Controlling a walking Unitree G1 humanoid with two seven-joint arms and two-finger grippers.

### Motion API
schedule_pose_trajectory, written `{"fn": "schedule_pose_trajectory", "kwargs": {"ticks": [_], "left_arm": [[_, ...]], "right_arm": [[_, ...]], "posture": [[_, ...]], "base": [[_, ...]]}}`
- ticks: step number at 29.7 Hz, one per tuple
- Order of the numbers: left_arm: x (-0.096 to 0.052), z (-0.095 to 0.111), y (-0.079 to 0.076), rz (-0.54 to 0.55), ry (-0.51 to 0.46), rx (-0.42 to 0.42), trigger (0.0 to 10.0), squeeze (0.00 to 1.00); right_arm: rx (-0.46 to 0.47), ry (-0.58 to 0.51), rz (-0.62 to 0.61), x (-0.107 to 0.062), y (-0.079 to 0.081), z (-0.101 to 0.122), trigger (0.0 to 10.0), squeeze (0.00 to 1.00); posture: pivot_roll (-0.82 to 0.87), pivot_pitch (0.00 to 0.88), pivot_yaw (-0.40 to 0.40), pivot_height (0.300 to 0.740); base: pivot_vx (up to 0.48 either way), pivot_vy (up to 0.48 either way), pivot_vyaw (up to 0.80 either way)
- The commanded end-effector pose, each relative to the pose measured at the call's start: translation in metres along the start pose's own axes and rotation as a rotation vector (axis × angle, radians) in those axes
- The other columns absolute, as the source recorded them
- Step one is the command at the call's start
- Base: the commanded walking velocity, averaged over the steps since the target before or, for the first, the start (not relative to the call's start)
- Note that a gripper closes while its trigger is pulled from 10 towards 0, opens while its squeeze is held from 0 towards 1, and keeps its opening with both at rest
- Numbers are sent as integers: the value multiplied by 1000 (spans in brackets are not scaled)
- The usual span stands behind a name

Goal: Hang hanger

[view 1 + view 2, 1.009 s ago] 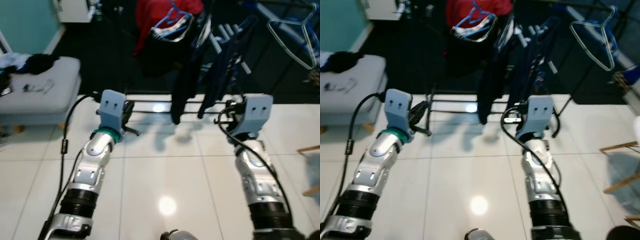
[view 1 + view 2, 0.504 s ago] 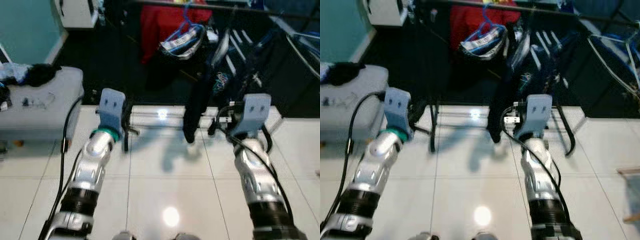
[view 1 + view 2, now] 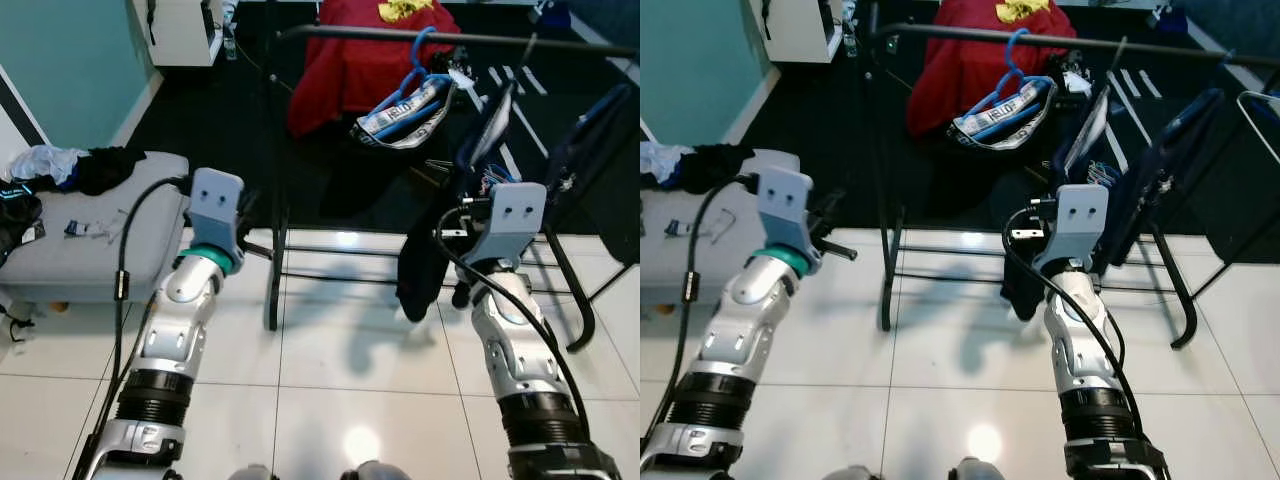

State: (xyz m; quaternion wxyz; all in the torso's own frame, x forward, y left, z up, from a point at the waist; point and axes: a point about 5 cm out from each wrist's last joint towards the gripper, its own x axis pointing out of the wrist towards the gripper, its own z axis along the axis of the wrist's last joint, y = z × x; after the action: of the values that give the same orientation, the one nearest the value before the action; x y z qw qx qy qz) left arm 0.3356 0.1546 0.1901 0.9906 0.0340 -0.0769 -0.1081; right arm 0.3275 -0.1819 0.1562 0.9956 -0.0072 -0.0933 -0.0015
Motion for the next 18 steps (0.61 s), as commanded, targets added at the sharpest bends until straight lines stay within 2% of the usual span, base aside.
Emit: {"fn": "schedule_pose_trajectory", "kwargs": {"ticks": [1,7,10,12,13,15,16,18], "left_arm": [[-6,16,1,-30,-35,-32,10000,0],[-13,29,2,-36,-75,-10,10000,0],[-13,22,-3,-20,-71,-15,10000,0],[-13,22,-3,-20,-71,-15,10000,0],[-11,17,-12,-33,-61,-22,10000,0],[-11,17,-12,-33,-61,-22,10000,0],[-10,13,-19,-53,-53,-32,10000,0],[-9,10,-22,-61,-43,-36,10000,0]], "right_arm": [[-7,23,-22,-3,-10,-6,10000,0],[-15,32,-22,3,-13,-7,10000,0],[-17,13,3,11,-8,-1,10000,0],[-17,13,3,11,-8,-1,10000,0],[-29,3,7,13,-10,4,10000,0],[-29,3,7,13,-10,4,10000,0],[-47,-6,5,13,-14,8,10000,0],[-55,-11,-13,13,-20,10,10000,0]], "posture": [[-7,19,14,740],[-1,16,-10,740],[-25,2,-20,740],[-25,2,-20,740],[-47,0,-32,740],[-47,0,-32,740],[-55,0,-40,740],[-75,9,-24,740]], "base": [[428,0,0],[434,0,0],[435,0,0],[435,0,0],[416,0,0],[416,0,0],[311,0,0],[0,0,0]]}}
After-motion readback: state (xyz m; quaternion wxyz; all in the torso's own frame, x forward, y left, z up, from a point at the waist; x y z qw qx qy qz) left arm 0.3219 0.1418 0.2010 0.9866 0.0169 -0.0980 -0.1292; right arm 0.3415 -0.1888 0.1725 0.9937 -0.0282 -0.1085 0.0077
